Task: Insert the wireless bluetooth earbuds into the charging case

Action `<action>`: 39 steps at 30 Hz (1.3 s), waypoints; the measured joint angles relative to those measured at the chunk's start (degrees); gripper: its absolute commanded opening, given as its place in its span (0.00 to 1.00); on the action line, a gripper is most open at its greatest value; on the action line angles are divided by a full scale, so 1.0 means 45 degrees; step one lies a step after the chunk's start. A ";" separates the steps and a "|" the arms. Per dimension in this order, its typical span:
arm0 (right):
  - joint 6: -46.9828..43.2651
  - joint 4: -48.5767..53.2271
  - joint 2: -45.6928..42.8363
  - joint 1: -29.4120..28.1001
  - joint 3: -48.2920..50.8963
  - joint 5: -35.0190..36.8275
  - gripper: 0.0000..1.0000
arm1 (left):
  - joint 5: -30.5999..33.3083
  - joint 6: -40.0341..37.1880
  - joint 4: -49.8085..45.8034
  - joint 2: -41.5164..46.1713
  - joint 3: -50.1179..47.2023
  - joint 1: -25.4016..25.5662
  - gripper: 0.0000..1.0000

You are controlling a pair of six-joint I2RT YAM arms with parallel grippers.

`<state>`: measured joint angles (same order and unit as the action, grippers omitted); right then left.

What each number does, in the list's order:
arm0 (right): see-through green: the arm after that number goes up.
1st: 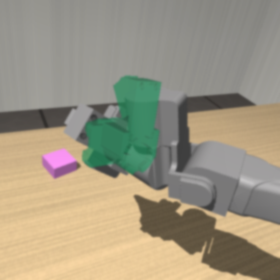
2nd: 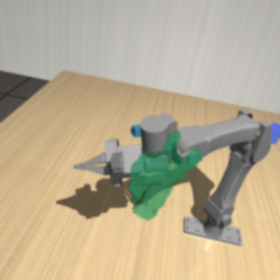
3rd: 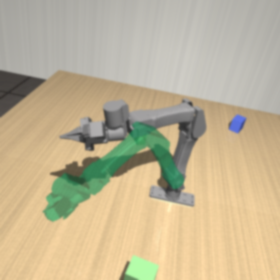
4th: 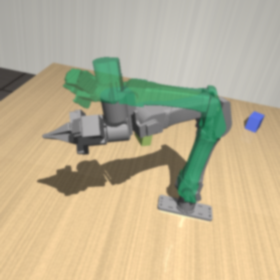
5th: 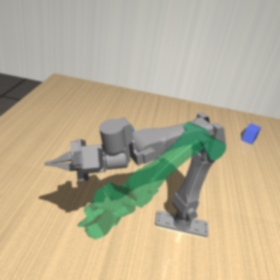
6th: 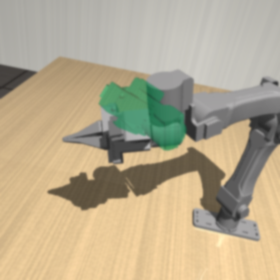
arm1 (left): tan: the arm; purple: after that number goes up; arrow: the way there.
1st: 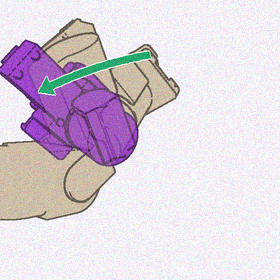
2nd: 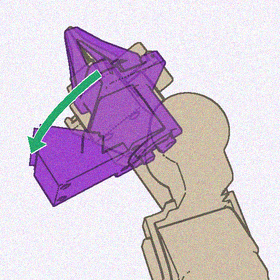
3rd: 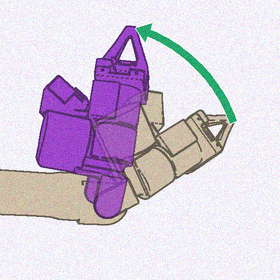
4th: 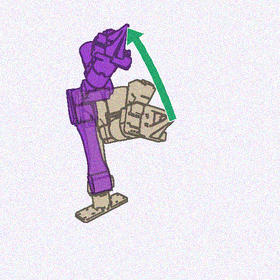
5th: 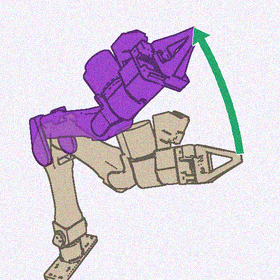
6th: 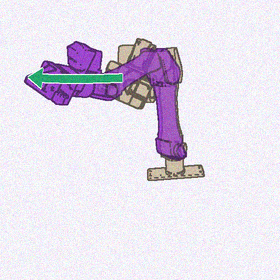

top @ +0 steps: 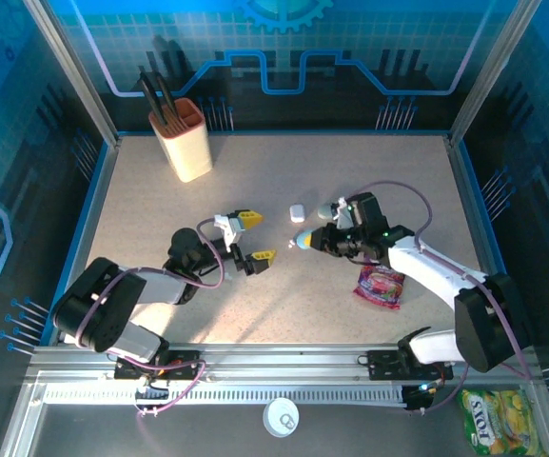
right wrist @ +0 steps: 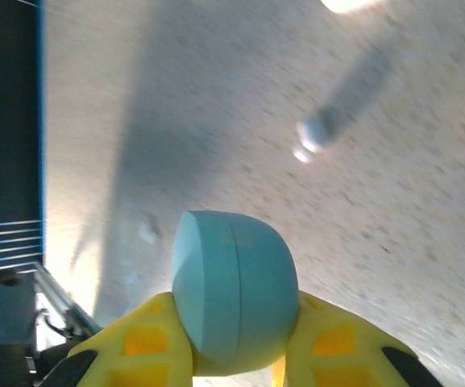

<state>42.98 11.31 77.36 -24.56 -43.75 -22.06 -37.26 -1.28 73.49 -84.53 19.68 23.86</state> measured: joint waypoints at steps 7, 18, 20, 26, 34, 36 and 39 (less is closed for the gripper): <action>-0.0175 0.0408 0.0102 0.0010 0.1812 0.0821 0.13 | 0.0058 -0.0879 -0.1982 0.0398 0.0267 0.0000 0.99; -0.0544 0.0743 -0.0194 0.0083 0.2229 0.2307 0.53 | 0.0685 -0.2297 -0.7019 0.0393 0.2817 0.0665 0.99; -0.0665 0.1219 -0.0792 0.0155 0.2229 0.2948 0.60 | 0.1044 -0.2744 -0.8247 0.0340 0.3604 0.1030 0.99; -0.1263 0.2545 -0.3521 0.0622 0.2195 0.4517 0.71 | 0.2161 -0.3973 -1.1914 -0.1039 0.6683 0.2040 0.99; -0.2055 0.4027 -0.6557 0.1938 0.1899 0.5532 0.73 | 0.3857 -0.4891 -1.5795 -0.4177 1.0554 0.3206 0.99; -0.2205 0.4265 -0.7106 0.2161 0.1899 0.5571 0.73 | 0.4172 -0.5090 -1.6592 -0.5008 1.1429 0.3356 0.99; -0.2336 0.4435 -0.7703 0.2443 0.1933 0.5498 0.73 | 0.4575 -0.5197 -1.7680 -0.6159 1.2726 0.3487 0.98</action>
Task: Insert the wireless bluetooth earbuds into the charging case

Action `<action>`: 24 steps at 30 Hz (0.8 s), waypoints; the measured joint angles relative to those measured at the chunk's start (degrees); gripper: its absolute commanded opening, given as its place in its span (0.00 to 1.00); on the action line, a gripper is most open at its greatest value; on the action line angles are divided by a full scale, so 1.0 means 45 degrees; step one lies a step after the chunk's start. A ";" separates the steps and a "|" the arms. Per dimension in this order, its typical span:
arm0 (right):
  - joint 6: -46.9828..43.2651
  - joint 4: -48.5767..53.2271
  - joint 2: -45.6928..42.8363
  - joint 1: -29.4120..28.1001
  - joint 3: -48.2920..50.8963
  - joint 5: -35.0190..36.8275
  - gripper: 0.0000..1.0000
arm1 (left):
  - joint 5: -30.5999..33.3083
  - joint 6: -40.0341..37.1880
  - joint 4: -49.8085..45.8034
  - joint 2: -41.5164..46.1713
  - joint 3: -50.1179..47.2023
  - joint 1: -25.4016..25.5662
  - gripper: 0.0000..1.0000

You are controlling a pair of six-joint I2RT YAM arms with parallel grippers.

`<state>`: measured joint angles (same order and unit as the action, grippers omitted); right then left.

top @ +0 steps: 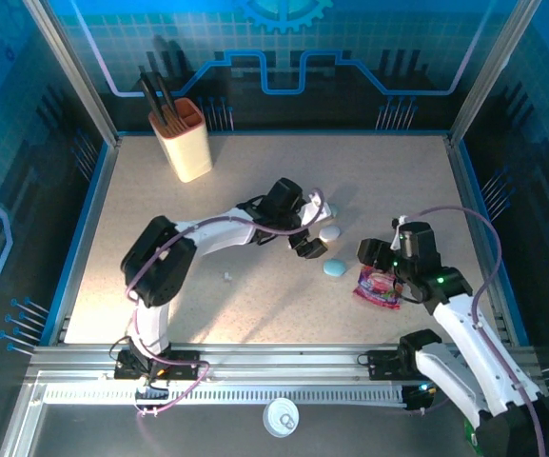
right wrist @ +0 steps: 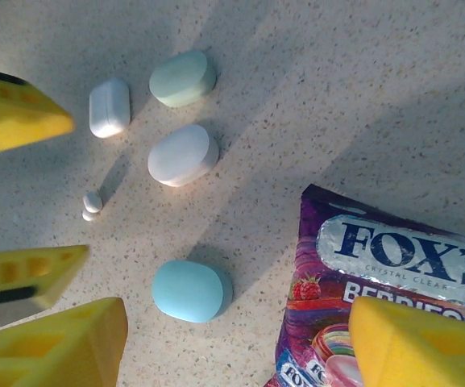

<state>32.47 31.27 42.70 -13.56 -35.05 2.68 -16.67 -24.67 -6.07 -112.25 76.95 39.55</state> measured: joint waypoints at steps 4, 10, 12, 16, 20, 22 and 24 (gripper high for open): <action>-0.0053 0.0107 -0.0350 0.0243 0.0321 -0.0151 0.73 | 0.0306 -0.0214 -0.1151 -0.1093 0.1321 0.0024 0.97; -0.0049 0.0175 -0.0529 0.0491 0.0928 -0.0515 0.73 | 0.0534 -0.0223 -0.2730 -0.2579 0.3555 0.0102 0.96; -0.0049 0.0185 -0.0539 0.0563 0.0991 -0.0665 0.73 | 0.0568 -0.0223 -0.3206 -0.3002 0.4187 0.0146 0.96; -0.0053 0.0175 -0.0583 0.0699 0.1054 -0.0894 0.73 | 0.0670 -0.0219 -0.4255 -0.3857 0.5435 0.0257 0.91; -0.0112 0.0170 -0.0597 0.0811 0.1083 -0.1049 0.73 | 0.0767 -0.0228 -0.5105 -0.4590 0.6382 0.0335 0.81; -0.0136 0.0165 -0.0612 0.0869 0.1146 -0.1103 0.73 | 0.0801 -0.0233 -0.5537 -0.4979 0.6912 0.0350 0.75; -0.0141 0.0180 -0.0622 0.0913 0.1161 -0.1137 0.73 | 0.0869 -0.0228 -0.5848 -0.5280 0.7271 0.0350 0.69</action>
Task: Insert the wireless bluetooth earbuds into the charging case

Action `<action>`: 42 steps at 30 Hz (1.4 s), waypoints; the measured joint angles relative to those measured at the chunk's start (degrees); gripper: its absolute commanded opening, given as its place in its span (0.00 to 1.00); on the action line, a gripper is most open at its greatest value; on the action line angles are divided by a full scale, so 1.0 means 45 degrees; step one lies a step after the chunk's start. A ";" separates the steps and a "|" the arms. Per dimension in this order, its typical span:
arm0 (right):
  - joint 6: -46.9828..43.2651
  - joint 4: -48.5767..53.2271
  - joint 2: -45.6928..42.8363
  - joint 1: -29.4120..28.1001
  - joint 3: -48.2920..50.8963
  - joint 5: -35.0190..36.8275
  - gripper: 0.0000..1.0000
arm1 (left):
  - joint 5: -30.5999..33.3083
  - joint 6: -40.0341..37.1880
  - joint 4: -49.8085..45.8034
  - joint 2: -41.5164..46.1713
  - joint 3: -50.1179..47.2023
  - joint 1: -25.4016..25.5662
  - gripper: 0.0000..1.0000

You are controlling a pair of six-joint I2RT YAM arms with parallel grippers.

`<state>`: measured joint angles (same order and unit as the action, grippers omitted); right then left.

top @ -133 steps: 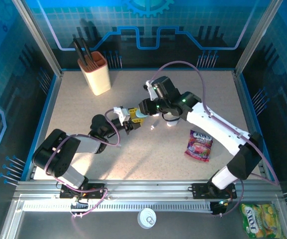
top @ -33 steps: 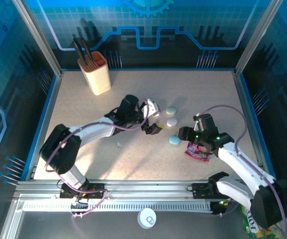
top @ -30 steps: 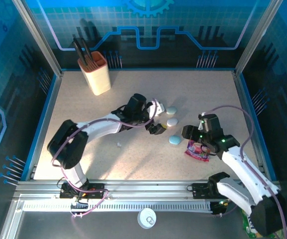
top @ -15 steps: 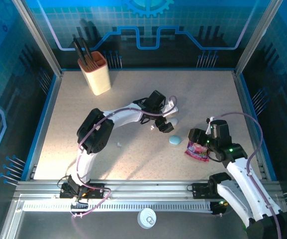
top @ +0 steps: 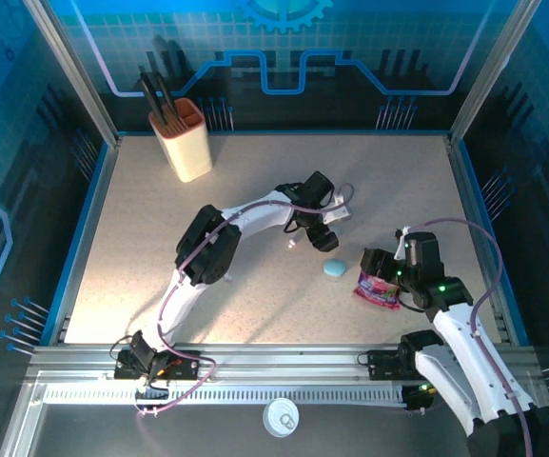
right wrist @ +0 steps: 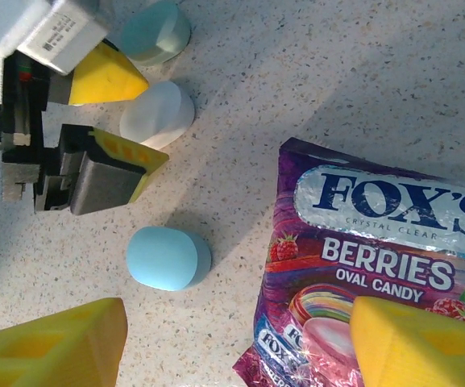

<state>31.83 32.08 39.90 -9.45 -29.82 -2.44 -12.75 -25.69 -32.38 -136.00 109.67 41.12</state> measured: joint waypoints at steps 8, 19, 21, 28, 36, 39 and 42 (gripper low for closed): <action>0.0005 0.0010 -0.0146 0.0146 0.0044 -0.0185 0.73 | 0.0087 -0.0049 -0.0457 -0.0175 0.0277 0.0019 0.36; 0.0058 -0.0039 -0.0209 0.0495 0.0044 -0.0942 0.72 | -0.0015 -0.0102 0.0432 0.0835 -0.1491 0.0019 0.35; 0.0165 -0.0185 -0.0151 0.0714 0.0044 -0.1559 0.72 | -0.0024 -0.0204 0.0937 0.1501 -0.2560 0.0019 0.35; 0.0942 -0.1734 0.0515 0.1185 0.0049 -0.4711 0.74 | -0.0466 -0.0306 0.4085 0.5008 -0.7009 0.0019 0.35; 0.2011 -0.3483 0.1214 0.1190 0.0044 -0.7431 0.77 | -0.1719 -0.0661 0.8228 0.8374 -1.0938 0.0078 0.35; 0.2395 -0.4148 0.1583 0.1073 0.0039 -0.8072 0.77 | -0.2074 -0.0729 0.9326 0.8927 -1.1744 0.0165 0.35; 0.2662 -0.4687 0.2093 0.0607 -0.0019 -0.8427 0.77 | -0.2356 -0.0758 1.0117 0.9151 -1.2114 0.0214 0.36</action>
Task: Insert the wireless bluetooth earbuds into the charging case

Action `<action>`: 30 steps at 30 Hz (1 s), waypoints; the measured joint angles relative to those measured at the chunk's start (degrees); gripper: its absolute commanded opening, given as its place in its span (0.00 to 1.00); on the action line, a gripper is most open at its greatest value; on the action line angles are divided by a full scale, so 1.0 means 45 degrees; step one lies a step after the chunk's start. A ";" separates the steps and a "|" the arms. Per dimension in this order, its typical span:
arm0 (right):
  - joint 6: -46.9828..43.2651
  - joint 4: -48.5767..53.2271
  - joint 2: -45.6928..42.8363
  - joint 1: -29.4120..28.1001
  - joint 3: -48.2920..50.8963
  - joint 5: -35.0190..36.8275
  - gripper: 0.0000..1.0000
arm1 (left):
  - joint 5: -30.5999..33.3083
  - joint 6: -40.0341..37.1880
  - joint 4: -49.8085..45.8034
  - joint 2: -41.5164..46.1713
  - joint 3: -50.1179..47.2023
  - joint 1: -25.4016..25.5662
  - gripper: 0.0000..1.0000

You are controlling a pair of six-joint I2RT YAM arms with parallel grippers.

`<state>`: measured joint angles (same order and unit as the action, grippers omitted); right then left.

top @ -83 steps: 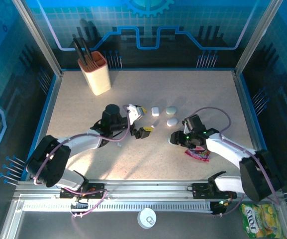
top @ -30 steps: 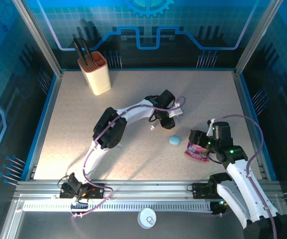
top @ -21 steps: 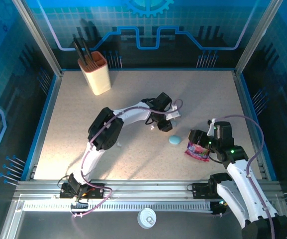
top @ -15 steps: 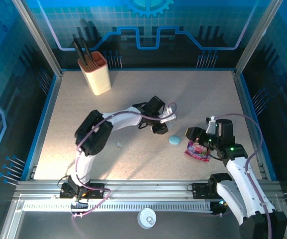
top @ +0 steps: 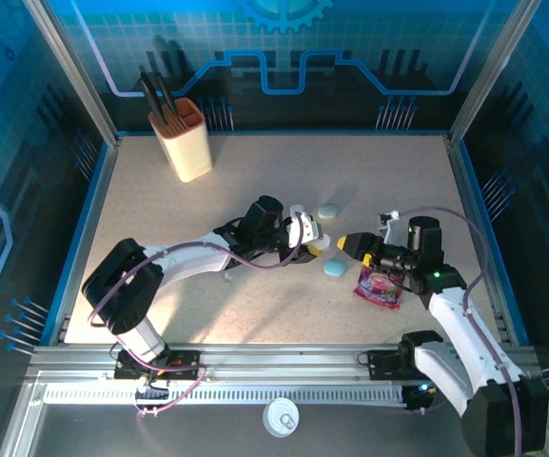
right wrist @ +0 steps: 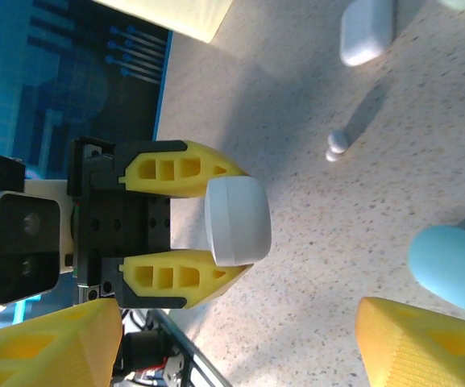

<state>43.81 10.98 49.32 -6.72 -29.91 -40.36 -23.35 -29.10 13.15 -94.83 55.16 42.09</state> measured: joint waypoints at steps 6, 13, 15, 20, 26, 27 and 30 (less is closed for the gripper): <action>0.0141 -0.0408 0.0811 -0.0884 -0.0355 -0.0087 0.68 | -0.0432 -0.0214 0.0792 0.0160 -0.0209 0.0024 0.37; 0.0223 -0.0617 0.1423 -0.1248 -0.0665 0.0005 0.50 | -0.0797 -0.0641 0.0971 0.0437 -0.0379 0.0117 0.38; 0.0238 -0.0670 0.1593 -0.1282 -0.0729 0.0015 0.46 | -0.0840 -0.0675 0.0971 0.0466 -0.0389 0.0131 0.38; 0.0253 -0.0748 0.1821 -0.1370 -0.0763 0.0015 0.35 | -0.0913 -0.0724 0.0962 0.0471 -0.0442 0.0131 0.39; 0.0121 -0.0695 0.1778 -0.1438 -0.0772 -0.0034 0.20 | -0.0899 -0.0889 0.0996 0.0486 -0.0559 0.0136 0.55; 0.0121 -0.0661 0.1734 -0.1438 -0.0772 0.0000 0.19 | -0.0923 -0.0845 0.1107 0.0515 -0.0622 0.0136 0.64; 0.0185 -0.0651 0.1579 -0.1409 -0.0772 0.0102 0.19 | -0.1073 -0.0481 0.1613 0.0622 -0.0879 0.0136 0.78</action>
<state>44.64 8.05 56.42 -13.06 -33.39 -39.90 -28.18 -31.27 20.40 -92.03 51.20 42.70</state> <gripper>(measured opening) 0.216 0.718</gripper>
